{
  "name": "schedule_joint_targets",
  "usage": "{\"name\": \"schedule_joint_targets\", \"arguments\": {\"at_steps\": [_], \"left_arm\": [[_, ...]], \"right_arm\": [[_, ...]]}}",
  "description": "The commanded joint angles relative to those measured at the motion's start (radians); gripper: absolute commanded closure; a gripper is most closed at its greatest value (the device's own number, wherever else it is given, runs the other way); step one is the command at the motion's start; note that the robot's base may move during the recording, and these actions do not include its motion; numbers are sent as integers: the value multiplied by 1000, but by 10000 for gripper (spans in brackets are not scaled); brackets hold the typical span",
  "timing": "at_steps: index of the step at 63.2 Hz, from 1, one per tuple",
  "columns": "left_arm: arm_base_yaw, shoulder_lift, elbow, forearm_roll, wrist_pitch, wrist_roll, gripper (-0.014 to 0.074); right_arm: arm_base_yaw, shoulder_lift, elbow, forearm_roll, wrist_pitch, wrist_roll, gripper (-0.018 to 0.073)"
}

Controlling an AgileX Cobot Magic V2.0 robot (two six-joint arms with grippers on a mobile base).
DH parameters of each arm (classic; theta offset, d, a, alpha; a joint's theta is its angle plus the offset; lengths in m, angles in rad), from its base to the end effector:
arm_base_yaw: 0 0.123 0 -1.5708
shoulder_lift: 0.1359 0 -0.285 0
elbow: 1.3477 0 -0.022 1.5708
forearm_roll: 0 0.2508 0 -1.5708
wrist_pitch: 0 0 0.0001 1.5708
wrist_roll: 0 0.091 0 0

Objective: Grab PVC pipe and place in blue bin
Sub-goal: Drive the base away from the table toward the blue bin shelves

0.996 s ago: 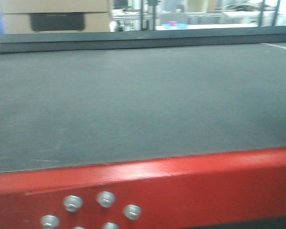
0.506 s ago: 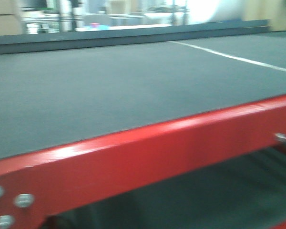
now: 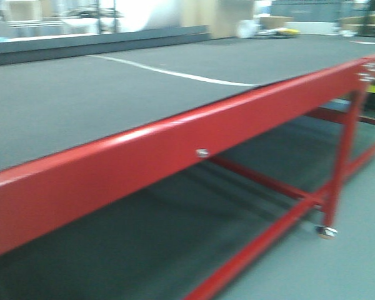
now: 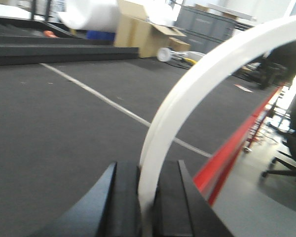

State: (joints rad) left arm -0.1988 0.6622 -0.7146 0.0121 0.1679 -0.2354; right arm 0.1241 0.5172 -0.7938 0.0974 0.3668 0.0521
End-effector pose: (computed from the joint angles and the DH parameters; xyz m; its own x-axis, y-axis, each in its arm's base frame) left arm 0.1346 -0.0269 0.3811 -0.0704 -0.2119 -0.9748 0.1845 0.9576 -0.2215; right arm 0.0901 0.0144 0.4058 -0.0240 0.1406 -0.9898 -0.1565 0.9773 0.1426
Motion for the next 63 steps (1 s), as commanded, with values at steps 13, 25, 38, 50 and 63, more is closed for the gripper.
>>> {"name": "schedule_joint_targets", "arguments": {"at_steps": [13, 25, 38, 50, 63], "left_arm": [[2, -6, -2, -5, -28, -5, 706], [2, -6, -2, -5, -28, -5, 706], [2, -6, -2, -5, -28, -5, 706], [2, -6, -2, -5, -28, -5, 706], [2, -6, -2, -5, -28, -5, 706]], "right_arm": [[1, -5, 4, -4, -31, -3, 727], [1, -5, 4, -4, -31, -3, 727], [1, -5, 4, -4, -31, -3, 727], [1, -5, 4, -4, -31, -3, 727], [1, -5, 4, -4, -31, -3, 727]]}}
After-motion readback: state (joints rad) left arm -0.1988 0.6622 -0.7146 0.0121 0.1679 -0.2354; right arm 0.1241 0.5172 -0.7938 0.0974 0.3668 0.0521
